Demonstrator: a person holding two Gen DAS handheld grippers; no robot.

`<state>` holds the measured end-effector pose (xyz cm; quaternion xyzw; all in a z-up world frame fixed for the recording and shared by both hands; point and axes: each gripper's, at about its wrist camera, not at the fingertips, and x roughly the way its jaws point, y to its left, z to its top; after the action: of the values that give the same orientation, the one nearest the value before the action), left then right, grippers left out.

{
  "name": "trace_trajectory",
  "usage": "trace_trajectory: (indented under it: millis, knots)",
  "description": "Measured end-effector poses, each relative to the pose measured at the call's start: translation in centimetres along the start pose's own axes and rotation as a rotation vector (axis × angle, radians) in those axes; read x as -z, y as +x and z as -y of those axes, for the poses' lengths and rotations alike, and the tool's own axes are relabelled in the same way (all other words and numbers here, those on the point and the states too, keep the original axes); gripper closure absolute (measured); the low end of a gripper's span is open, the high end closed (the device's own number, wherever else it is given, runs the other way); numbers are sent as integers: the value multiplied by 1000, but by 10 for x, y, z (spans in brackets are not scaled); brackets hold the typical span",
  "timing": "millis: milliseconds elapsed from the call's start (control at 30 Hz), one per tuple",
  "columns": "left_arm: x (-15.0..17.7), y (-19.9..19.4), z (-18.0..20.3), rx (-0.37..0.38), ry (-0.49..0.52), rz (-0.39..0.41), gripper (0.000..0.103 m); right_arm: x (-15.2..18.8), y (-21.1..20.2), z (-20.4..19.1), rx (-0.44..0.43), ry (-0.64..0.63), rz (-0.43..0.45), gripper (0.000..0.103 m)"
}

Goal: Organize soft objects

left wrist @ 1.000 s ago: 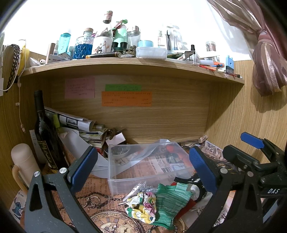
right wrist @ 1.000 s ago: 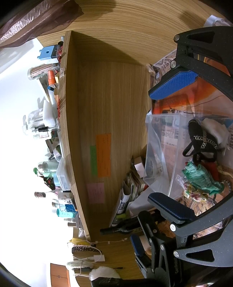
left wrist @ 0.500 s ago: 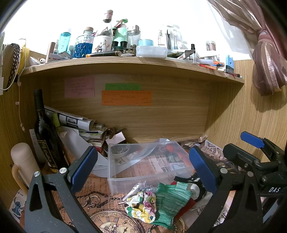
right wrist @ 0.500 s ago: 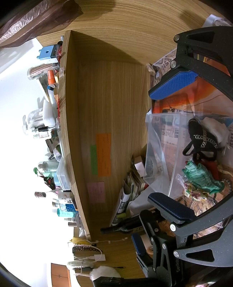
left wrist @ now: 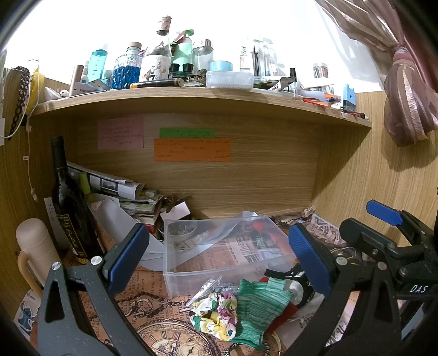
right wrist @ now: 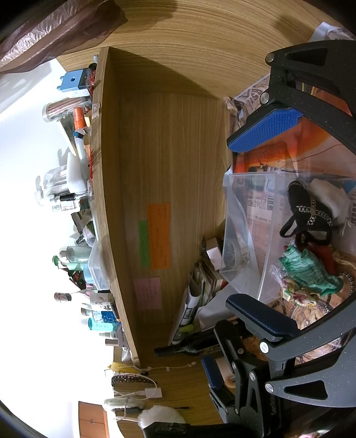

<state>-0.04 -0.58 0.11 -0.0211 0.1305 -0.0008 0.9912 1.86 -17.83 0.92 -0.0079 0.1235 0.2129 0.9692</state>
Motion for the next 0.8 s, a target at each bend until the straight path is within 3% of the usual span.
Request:
trace_trajectory:
  millis: [533, 700, 800]
  knots:
    - [1, 2, 1, 7, -1, -4, 0, 0, 1, 0, 4, 1, 2, 0]
    - [6, 10, 0, 15, -13, -41, 0, 3, 4, 4, 20, -6, -9, 0]
    - [13, 17, -3, 7, -13, -78, 11, 10, 7, 12, 30, 3, -37, 0]
